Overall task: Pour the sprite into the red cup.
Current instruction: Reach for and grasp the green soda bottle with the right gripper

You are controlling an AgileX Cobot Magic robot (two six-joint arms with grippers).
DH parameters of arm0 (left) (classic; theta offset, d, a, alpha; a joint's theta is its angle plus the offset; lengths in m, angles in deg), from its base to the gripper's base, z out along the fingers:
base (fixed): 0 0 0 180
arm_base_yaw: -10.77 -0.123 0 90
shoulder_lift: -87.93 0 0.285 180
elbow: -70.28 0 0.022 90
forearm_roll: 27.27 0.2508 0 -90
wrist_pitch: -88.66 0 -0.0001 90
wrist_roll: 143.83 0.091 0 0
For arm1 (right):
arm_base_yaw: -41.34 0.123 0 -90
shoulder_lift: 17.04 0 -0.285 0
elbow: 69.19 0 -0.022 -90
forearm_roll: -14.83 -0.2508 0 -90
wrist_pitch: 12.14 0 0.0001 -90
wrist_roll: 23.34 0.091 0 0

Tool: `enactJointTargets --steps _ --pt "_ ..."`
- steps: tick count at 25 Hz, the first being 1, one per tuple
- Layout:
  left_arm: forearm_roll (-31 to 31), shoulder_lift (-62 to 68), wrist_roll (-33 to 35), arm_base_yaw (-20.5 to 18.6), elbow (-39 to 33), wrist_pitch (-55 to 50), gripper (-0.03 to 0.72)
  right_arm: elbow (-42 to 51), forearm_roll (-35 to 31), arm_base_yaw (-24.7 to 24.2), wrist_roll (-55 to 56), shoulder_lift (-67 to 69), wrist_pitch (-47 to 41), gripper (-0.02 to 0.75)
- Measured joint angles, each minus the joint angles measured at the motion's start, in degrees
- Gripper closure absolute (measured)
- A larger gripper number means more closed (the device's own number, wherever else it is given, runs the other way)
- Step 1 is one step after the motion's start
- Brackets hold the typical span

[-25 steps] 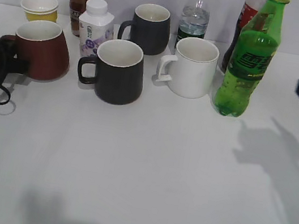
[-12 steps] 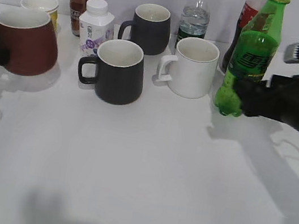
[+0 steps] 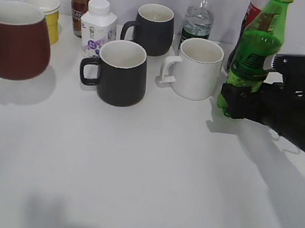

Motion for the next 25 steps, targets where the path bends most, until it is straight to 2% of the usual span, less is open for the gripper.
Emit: enactJointTargets --steps 4,11,14,16,17,25 --pt "2.8 -3.5 0.3 2.9 -0.3 -3.2 0.613 -1.6 -2.5 0.0 -1.8 3.0 2.7 0.145" --pt "3.4 -7.9 0.3 7.8 -0.3 -9.8 0.613 -6.2 -2.8 0.0 -2.2 6.3 3.0 0.162" --pt "3.4 -9.4 0.0 9.8 -0.3 -12.5 0.613 -6.7 -2.9 0.0 -2.5 6.4 3.1 0.241" --pt "3.4 -9.9 0.0 11.5 -0.3 -12.9 0.614 -6.7 -3.3 0.0 -2.5 6.4 3.2 0.333" --pt "3.4 -9.9 0.0 12.3 -0.3 -13.0 0.614 -6.7 -3.3 0.0 -2.5 6.4 3.3 0.342" --pt "3.4 -7.7 0.0 20.9 -0.3 -11.2 0.614 -5.4 -3.2 0.0 -5.6 -0.1 -1.9 0.342"
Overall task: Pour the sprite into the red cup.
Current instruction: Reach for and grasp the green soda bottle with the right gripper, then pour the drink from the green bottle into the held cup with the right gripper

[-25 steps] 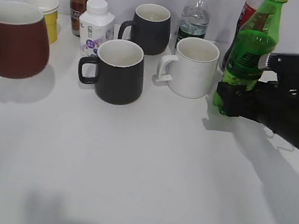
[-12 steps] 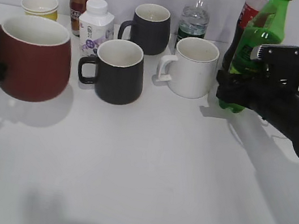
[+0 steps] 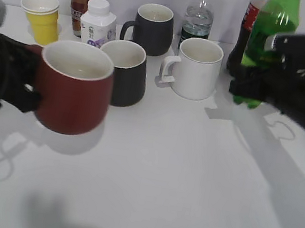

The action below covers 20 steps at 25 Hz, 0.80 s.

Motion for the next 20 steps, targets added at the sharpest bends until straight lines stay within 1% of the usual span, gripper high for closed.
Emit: enactJointTargets --steps 3,7,9,12,18,20 --pt "-0.1 3.3 0.0 1.6 0.0 4.9 0.614 0.0 2.2 0.0 -5.0 -5.2 -2.1 0.342" --pt "-0.2 8.7 0.0 2.7 0.0 12.4 0.614 -0.9 10.3 0.0 -8.5 -9.5 -2.4 0.342" --pt "-0.1 11.5 -1.2 2.8 0.2 14.9 0.614 -1.9 15.1 0.1 -8.9 -10.2 -2.9 0.342" --pt "0.5 15.0 -3.2 2.8 1.8 16.0 0.614 -3.0 21.1 0.2 -9.1 -10.3 -3.5 0.342" --pt "3.4 18.5 -3.9 2.8 6.0 17.7 0.614 -3.9 30.2 0.2 -9.3 -10.3 -4.0 0.344" --pt "5.6 19.4 -3.9 2.8 7.2 18.1 0.614 -4.4 33.3 0.2 -9.3 -10.3 -4.0 0.344"
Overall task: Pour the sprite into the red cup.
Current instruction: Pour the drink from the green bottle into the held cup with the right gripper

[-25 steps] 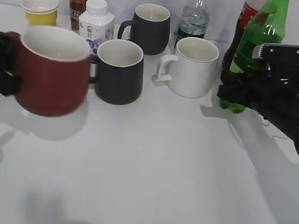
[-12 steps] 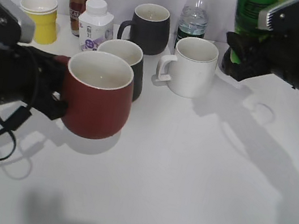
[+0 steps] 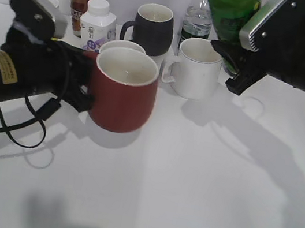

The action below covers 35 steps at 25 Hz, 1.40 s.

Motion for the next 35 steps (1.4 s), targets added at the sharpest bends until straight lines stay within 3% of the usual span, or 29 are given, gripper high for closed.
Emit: enactJointTargets --steps 4,13,28,35 --pt "3.8 1.4 -0.2 1.2 1.1 0.4 0.614 -1.4 3.4 0.0 -0.6 0.0 0.1 0.344" --pt "4.3 1.8 -0.4 2.5 1.4 1.0 0.614 -2.0 9.6 0.0 -10.0 0.0 -0.4 0.344" --pt "4.4 1.8 -0.4 2.5 1.4 2.2 0.615 -2.0 10.3 0.0 -31.4 0.0 -5.7 0.345" --pt "9.6 1.8 -0.4 2.5 1.4 2.4 0.615 -2.0 10.3 0.0 -35.0 0.0 -6.1 0.345"
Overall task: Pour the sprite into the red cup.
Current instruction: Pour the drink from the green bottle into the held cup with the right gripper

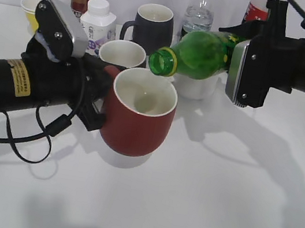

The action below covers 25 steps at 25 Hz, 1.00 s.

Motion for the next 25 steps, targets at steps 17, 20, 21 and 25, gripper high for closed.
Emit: enactJointTargets --steps 17,20,21,25 --pt "4.8 0.0 -1.0 0.0 0.0 1.4 0.615 0.0 -0.6 0.0 -9.3 0.0 -0.1 0.355" --pt "5.1 0.0 -1.0 0.0 0.0 1.4 0.615 0.0 -1.3 0.0 -10.6 0.0 0.8 0.355" --pt "5.5 0.0 -1.0 0.0 0.0 1.4 0.615 0.0 -1.8 0.0 -11.3 0.0 1.4 0.355" --pt "7.8 0.0 -1.1 0.0 0.0 0.7 0.615 0.0 -3.6 0.0 -13.8 0.0 2.3 0.356"
